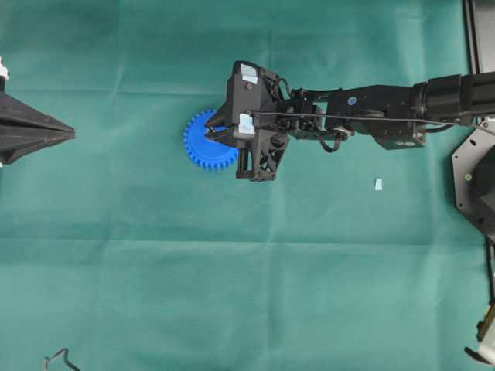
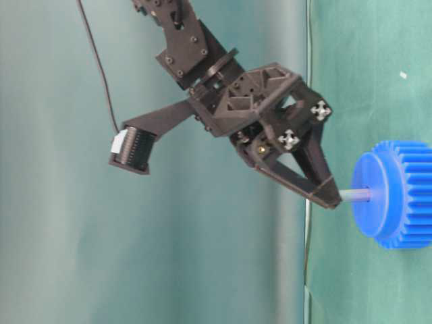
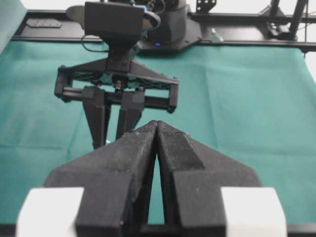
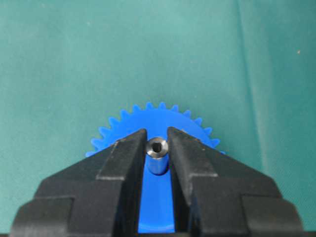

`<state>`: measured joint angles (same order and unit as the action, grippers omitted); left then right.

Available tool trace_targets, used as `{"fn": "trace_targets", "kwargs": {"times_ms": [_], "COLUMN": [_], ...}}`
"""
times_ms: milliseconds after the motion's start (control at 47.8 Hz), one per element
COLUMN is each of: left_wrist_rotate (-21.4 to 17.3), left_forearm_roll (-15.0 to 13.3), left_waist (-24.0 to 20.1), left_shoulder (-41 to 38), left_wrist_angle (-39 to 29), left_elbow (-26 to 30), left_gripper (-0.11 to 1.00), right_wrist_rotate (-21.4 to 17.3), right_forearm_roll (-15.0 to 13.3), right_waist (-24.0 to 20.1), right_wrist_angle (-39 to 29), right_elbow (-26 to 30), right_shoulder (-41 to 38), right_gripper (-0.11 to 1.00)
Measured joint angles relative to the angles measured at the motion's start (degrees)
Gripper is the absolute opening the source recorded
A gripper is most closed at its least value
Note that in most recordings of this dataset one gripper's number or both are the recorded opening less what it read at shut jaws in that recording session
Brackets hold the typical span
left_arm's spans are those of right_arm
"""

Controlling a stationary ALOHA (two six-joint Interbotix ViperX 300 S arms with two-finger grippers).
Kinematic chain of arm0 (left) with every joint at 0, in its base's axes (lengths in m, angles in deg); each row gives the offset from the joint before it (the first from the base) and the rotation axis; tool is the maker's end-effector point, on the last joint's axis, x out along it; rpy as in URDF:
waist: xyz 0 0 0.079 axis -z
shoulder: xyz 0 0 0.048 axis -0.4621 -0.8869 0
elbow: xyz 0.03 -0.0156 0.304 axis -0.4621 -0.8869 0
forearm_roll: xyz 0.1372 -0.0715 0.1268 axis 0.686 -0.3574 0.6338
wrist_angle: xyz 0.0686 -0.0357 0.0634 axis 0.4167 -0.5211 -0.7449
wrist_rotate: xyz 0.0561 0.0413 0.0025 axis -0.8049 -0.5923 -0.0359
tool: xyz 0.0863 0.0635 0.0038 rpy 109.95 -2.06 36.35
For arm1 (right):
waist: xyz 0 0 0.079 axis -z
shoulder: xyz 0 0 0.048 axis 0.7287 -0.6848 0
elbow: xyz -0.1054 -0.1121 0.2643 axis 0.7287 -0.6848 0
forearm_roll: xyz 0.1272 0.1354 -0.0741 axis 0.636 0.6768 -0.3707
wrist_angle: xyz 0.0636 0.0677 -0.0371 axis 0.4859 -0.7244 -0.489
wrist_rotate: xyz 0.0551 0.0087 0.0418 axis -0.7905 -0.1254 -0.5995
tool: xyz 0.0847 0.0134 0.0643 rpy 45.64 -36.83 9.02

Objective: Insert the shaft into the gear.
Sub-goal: 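Lower the shaft vertically into the blue gear's center hole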

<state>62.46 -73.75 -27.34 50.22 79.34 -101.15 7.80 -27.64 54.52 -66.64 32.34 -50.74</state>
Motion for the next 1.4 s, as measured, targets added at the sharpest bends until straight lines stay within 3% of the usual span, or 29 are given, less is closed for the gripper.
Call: {"fn": "trace_targets", "kwargs": {"times_ms": [1403], "left_wrist_rotate": [0.0], "left_forearm_roll": [0.0], "left_waist": [0.0], "left_shoulder": [-0.1], "left_wrist_angle": [0.0], "left_elbow": [0.0], "left_gripper": [0.0], "right_wrist_rotate": [-0.2], "right_forearm_roll": [0.0], "right_waist": [0.2], "right_wrist_angle": [1.9], "right_elbow": [0.0], "right_shoulder": [-2.8], "right_gripper": [0.17]}}
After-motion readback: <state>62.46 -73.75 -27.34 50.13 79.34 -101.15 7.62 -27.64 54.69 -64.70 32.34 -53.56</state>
